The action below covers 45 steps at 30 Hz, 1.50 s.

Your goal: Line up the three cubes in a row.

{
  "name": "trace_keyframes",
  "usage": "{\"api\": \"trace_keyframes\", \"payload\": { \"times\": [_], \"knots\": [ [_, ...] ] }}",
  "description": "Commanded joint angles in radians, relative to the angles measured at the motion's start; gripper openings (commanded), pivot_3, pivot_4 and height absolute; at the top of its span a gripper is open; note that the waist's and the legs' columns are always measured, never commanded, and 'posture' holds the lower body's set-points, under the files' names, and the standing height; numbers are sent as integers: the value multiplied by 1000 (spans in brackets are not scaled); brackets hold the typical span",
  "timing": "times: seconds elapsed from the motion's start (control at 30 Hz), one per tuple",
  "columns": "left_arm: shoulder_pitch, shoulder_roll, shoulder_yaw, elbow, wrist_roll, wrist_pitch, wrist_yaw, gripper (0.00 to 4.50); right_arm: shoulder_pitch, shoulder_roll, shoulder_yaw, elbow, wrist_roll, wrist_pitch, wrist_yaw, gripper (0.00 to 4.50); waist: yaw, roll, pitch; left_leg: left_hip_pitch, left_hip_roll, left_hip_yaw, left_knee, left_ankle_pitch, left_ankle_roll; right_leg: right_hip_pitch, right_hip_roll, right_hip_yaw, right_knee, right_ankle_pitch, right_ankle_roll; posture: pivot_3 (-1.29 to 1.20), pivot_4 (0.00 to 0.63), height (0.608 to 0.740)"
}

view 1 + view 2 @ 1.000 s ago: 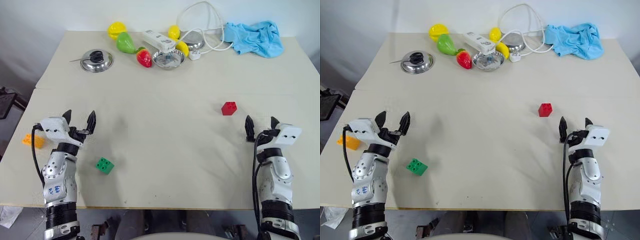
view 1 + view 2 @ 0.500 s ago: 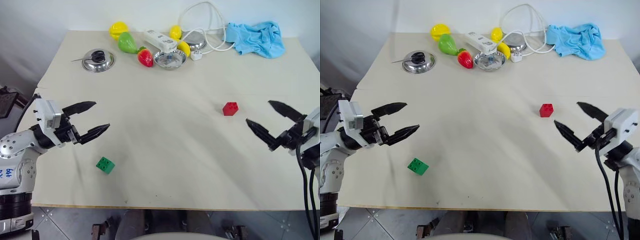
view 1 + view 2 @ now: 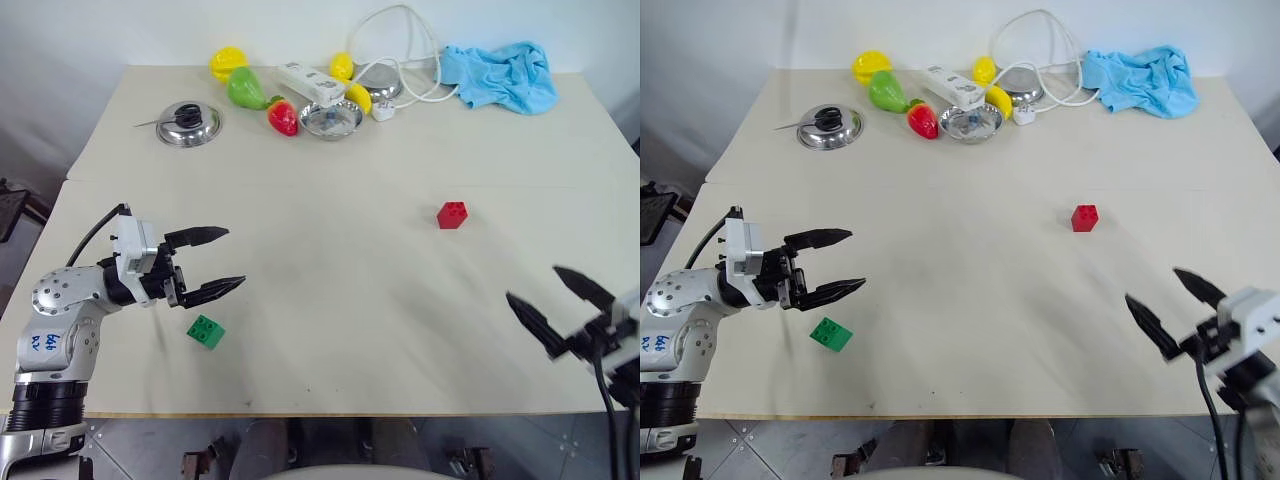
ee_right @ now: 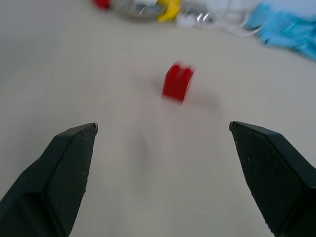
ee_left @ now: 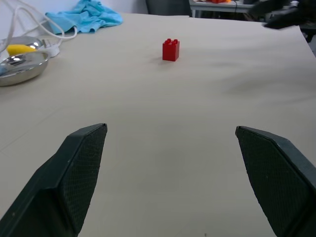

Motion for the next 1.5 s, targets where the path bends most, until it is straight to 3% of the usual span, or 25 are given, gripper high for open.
{"api": "trace_keyframes", "payload": {
  "times": [0.03,0.3,0.5,0.8,0.9,1.03,1.13,1.17,1.33,1.5],
  "knots": [
    [-6,2,18,-16,1,-7,5,4410,-101,3,58,-41,-26,141,-168,4500,5,1,0,-1,0,0,0,0,-1,-1,0,0,1,0,-1,0,150,740],
    [15,-14,8,-87,1,10,42,4410,-384,23,217,35,-96,377,-354,4500,10,0,0,-7,-2,4,0,1,0,-12,-1,1,10,-2,-4,0,150,740],
    [19,-34,-7,-101,21,6,68,4410,-568,53,313,211,-203,414,-411,4500,6,0,0,-7,-2,6,0,1,0,-13,-1,1,10,-2,-4,0,150,740],
    [30,-36,-2,-129,21,9,96,4410,-696,104,345,396,-289,359,-422,4500,3,0,0,-7,-1,9,0,2,0,-14,-1,1,11,-2,-4,0,150,740],
    [42,-32,6,-145,17,12,104,4500,-714,123,340,426,-281,354,-396,3934,-1,0,0,-7,0,9,0,2,0,-14,-1,1,11,-2,-4,0,150,740],
    [61,-26,17,-155,18,7,113,4500,-715,113,341,423,-264,373,-329,2605,-4,0,0,-7,-1,9,0,2,0,-14,-1,1,11,-2,-4,0,150,740],
    [73,-26,24,-164,18,5,122,4500,-730,72,343,423,-229,374,-203,1560,-5,0,0,-7,-1,9,0,2,0,-14,-1,1,11,-2,-4,0,150,740],
    [75,-27,26,-166,19,5,124,4500,-737,57,347,424,-215,374,-154,1480,-5,0,0,-7,-1,9,0,2,0,-14,-1,1,11,-2,-4,0,150,740],
    [108,-31,47,-176,18,1,135,4500,-829,-112,517,473,-220,247,335,1490,-16,0,0,-7,0,9,1,1,0,-14,-1,2,11,-2,-4,0,150,740],
    [129,-39,53,-175,18,-8,146,4500,-884,-153,690,683,-317,-212,808,1490,-18,-2,0,-5,1,9,0,1,0,-14,0,1,11,-2,-4,0,150,740]
  ]
}}
